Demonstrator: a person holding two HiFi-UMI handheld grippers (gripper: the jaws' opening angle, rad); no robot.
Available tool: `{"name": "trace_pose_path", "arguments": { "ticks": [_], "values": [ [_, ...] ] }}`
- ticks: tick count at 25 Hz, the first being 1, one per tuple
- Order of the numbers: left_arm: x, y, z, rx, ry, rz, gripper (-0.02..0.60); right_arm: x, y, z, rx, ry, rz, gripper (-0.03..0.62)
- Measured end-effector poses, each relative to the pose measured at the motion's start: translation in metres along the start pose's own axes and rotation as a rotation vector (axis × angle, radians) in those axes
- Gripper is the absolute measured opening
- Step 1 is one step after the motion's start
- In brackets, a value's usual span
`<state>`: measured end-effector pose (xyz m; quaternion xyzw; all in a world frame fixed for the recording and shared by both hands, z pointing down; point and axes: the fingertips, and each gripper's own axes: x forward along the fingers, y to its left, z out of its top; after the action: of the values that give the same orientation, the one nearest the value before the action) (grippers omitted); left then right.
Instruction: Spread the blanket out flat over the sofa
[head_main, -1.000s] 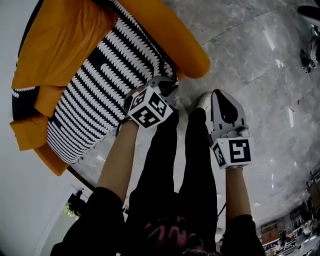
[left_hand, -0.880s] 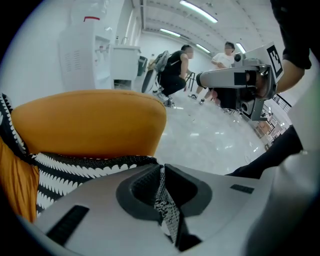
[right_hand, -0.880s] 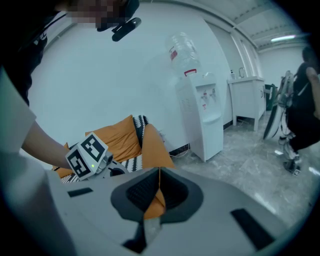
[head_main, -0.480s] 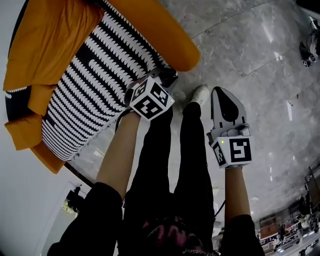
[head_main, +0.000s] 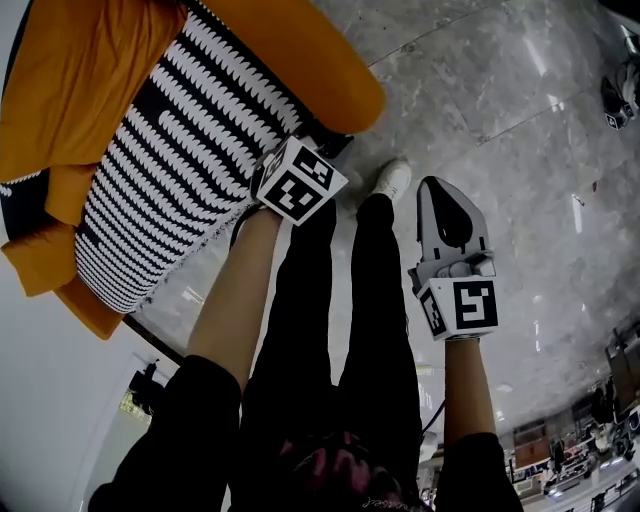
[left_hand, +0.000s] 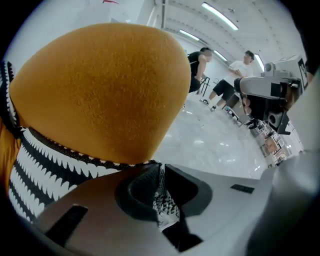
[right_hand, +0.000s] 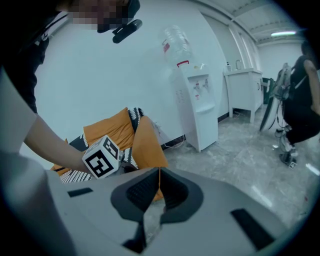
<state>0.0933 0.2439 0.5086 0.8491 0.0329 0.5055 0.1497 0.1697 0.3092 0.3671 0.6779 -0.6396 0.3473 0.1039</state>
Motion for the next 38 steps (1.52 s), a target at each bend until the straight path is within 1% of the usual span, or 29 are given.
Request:
{"name": "trace_pose_path", "arguments": {
  "ticks": [2,4,8,10,12,15,19,23,26,29,31,34,36,38],
  "values": [
    [0.001,0.001,0.001,-0.011,0.010,-0.002,0.037,0.000,-0.001,0.005,0.001,-0.004,0.002,0.021],
    [0.005,-0.001,0.002,0.000,0.025,-0.027,0.038,0.004,-0.004,0.008,0.002,-0.006,0.002,0.021],
    [0.034,-0.036,-0.005,0.089,0.089,-0.140,0.038,0.007,-0.020,0.001,0.015,-0.002,-0.016,0.021],
    [0.042,-0.053,-0.003,0.097,0.088,-0.168,0.038,0.003,-0.026,0.000,0.022,-0.009,-0.025,0.021],
    [0.040,-0.070,-0.002,0.104,0.082,-0.190,0.038,-0.003,-0.027,-0.001,0.027,-0.014,-0.033,0.021],
    [0.035,-0.094,-0.006,0.136,0.092,-0.226,0.038,-0.014,-0.024,-0.002,0.031,-0.017,-0.045,0.021],
    [0.021,-0.105,-0.002,0.121,0.091,-0.251,0.038,-0.018,-0.021,0.006,0.043,-0.026,-0.042,0.021],
    [0.027,-0.123,0.004,0.124,0.085,-0.270,0.038,-0.019,-0.033,0.011,0.035,-0.042,-0.029,0.021],
    [0.019,-0.131,0.010,0.122,0.056,-0.259,0.038,-0.018,-0.028,0.021,0.003,-0.054,-0.004,0.021],
    [-0.015,-0.132,0.019,0.106,0.000,-0.227,0.038,-0.022,-0.003,0.049,-0.036,-0.074,0.012,0.021],
    [-0.033,-0.137,0.029,0.099,-0.025,-0.227,0.038,-0.025,0.007,0.067,-0.052,-0.090,0.018,0.021],
    [-0.045,-0.148,0.052,0.134,-0.065,-0.220,0.038,-0.027,0.007,0.096,-0.084,-0.121,0.028,0.021],
    [-0.056,-0.150,0.075,0.154,-0.108,-0.193,0.038,-0.030,0.006,0.117,-0.113,-0.147,0.038,0.021],
    [-0.073,-0.150,0.096,0.152,-0.152,-0.161,0.038,-0.037,0.009,0.137,-0.138,-0.165,0.049,0.021]
  ]
}}
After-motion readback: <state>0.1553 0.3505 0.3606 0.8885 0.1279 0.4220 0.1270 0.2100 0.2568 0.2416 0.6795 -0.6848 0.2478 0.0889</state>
